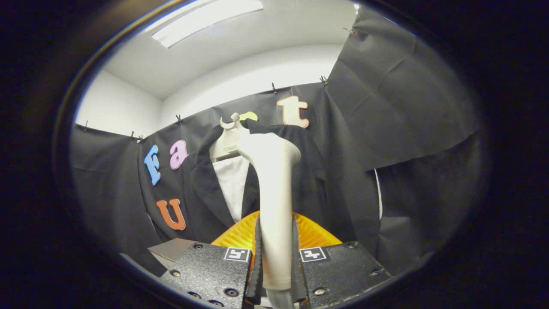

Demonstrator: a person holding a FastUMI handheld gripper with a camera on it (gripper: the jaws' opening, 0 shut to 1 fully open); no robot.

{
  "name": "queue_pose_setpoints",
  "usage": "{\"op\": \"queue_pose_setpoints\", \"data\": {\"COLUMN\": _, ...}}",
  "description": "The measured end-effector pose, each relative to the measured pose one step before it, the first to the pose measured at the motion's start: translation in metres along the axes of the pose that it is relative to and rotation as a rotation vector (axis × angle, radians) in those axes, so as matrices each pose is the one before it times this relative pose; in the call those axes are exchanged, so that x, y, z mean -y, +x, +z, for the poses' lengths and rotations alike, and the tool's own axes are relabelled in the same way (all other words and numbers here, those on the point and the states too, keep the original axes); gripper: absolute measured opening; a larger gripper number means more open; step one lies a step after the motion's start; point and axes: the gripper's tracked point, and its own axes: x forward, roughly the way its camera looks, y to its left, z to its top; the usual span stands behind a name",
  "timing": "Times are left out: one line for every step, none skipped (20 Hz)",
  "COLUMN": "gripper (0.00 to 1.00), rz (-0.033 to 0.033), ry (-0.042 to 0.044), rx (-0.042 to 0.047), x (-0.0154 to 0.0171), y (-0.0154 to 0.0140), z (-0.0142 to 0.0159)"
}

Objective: Iron the clothes twice with a garment steamer, once on the left side and once on the right side.

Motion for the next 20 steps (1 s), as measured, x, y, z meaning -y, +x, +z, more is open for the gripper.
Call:
{"op": "queue_pose_setpoints", "data": {"gripper": 0.29, "rz": 0.01372, "ry": -0.00302, "rx": 0.00993, "x": 0.00147, "y": 0.00619, "z": 0.00504}}
{"op": "queue_pose_setpoints", "data": {"gripper": 0.29, "rz": 0.00888, "ry": -0.00228, "rx": 0.00938, "x": 0.00204, "y": 0.00661, "z": 0.00286}}
{"op": "queue_pose_setpoints", "data": {"gripper": 0.29, "rz": 0.00489, "ry": -0.00267, "rx": 0.00802, "x": 0.00166, "y": 0.0077, "z": 0.00334}}
{"op": "queue_pose_setpoints", "data": {"gripper": 0.29, "rz": -0.00217, "ry": 0.00268, "rx": 0.0077, "x": 0.00129, "y": 0.00845, "z": 0.00211}}
{"op": "queue_pose_setpoints", "data": {"gripper": 0.29, "rz": -0.00735, "ry": -0.01055, "rx": 0.00112, "x": 0.00078, "y": 0.00761, "z": -0.00011}}
{"op": "queue_pose_setpoints", "data": {"gripper": 0.29, "rz": 0.00103, "ry": -0.00658, "rx": 0.00846, "x": 0.00146, "y": 0.00494, "z": 0.00072}}
{"op": "queue_pose_setpoints", "data": {"gripper": 0.29, "rz": 0.00297, "ry": 0.00717, "rx": 0.00354, "x": -0.00239, "y": 0.0045, "z": 0.00271}}
{"op": "queue_pose_setpoints", "data": {"gripper": 0.29, "rz": -0.00294, "ry": 0.01018, "rx": -0.00753, "x": -0.00113, "y": 0.00316, "z": -0.00237}}
{"op": "queue_pose_setpoints", "data": {"gripper": 0.29, "rz": -0.00793, "ry": 0.00848, "rx": -0.00839, "x": 0.00269, "y": 0.00114, "z": -0.00316}}
{"op": "queue_pose_setpoints", "data": {"gripper": 0.29, "rz": -0.01169, "ry": 0.00393, "rx": -0.00842, "x": 0.00104, "y": 0.00175, "z": -0.00468}}
{"op": "queue_pose_setpoints", "data": {"gripper": 0.29, "rz": -0.01359, "ry": -0.01218, "rx": -0.01196, "x": -0.00017, "y": 0.00221, "z": -0.00691}}
{"op": "queue_pose_setpoints", "data": {"gripper": 0.29, "rz": -0.00962, "ry": -0.01886, "rx": -0.01603, "x": -0.00276, "y": 0.00219, "z": -0.00875}}
{"op": "queue_pose_setpoints", "data": {"gripper": 0.29, "rz": -0.00204, "ry": -0.0152, "rx": -0.0008, "x": -0.00246, "y": -0.00034, "z": -0.00451}}
{"op": "queue_pose_setpoints", "data": {"gripper": 0.29, "rz": -0.00053, "ry": -0.00798, "rx": -0.00917, "x": -0.00135, "y": -0.00254, "z": -0.00701}}
{"op": "queue_pose_setpoints", "data": {"gripper": 0.29, "rz": -0.00247, "ry": -0.00349, "rx": -0.01181, "x": -0.00039, "y": -0.00562, "z": -0.00723}}
{"op": "queue_pose_setpoints", "data": {"gripper": 0.29, "rz": -0.00824, "ry": -0.00679, "rx": -0.01729, "x": 0.00621, "y": -0.01054, "z": -0.00966}}
{"op": "queue_pose_setpoints", "data": {"gripper": 0.29, "rz": -0.0126, "ry": -0.00946, "rx": -0.01947, "x": 0.00488, "y": -0.00696, "z": -0.00992}}
{"op": "queue_pose_setpoints", "data": {"gripper": 0.29, "rz": -0.01325, "ry": -0.00078, "rx": -0.01596, "x": 0.00467, "y": -0.00545, "z": -0.00908}}
{"op": "queue_pose_setpoints", "data": {"gripper": 0.29, "rz": -0.01214, "ry": 0.00266, "rx": -0.01887, "x": 0.00298, "y": -0.00483, "z": -0.00803}}
{"op": "queue_pose_setpoints", "data": {"gripper": 0.29, "rz": -0.01211, "ry": 0.00769, "rx": -0.01477, "x": 0.00201, "y": -0.00394, "z": -0.00812}}
